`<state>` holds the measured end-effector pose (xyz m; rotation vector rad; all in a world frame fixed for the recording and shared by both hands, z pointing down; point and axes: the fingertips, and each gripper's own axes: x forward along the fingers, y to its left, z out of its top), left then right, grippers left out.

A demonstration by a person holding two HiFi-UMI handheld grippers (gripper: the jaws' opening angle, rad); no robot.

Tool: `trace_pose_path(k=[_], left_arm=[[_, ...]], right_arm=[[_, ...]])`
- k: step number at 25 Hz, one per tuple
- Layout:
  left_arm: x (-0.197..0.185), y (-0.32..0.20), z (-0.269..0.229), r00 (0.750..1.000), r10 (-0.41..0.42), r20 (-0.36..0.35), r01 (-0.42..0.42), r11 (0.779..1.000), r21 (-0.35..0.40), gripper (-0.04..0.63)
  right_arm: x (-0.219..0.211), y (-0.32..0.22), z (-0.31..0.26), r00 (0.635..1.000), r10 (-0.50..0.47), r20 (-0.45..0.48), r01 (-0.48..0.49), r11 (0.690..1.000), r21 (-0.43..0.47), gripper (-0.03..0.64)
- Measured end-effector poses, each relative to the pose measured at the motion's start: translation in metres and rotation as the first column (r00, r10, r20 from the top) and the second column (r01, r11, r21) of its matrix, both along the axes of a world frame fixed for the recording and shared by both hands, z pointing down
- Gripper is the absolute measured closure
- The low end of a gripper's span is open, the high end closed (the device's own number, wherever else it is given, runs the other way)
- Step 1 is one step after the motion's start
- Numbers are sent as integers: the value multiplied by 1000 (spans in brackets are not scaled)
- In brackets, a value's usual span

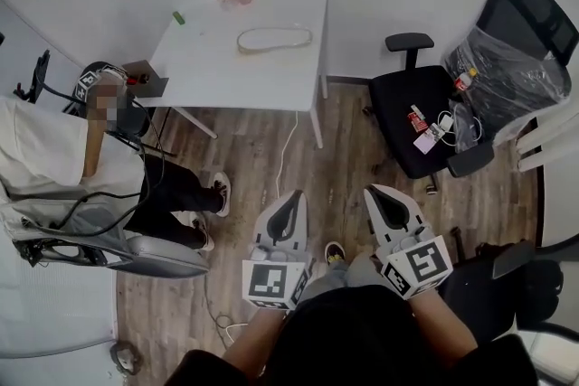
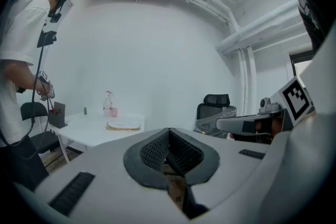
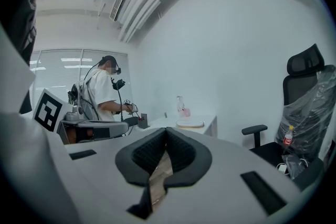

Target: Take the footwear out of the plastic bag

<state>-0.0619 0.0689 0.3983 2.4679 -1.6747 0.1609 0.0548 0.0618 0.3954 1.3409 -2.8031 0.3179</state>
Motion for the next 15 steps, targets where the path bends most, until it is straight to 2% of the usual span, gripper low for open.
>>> trace_pose_path(k=[5,15], left_arm=[[-12,-13,2,1000,-8,17,7,1000,6,574],[-31,-39,15,999,-42,-5,41,997,-61,574]], right_arm=[[4,-8,0,1000,18,-18,-18,1000,-5,600],[-19,-35,4,999,-44,-27,43,998,-39,600]])
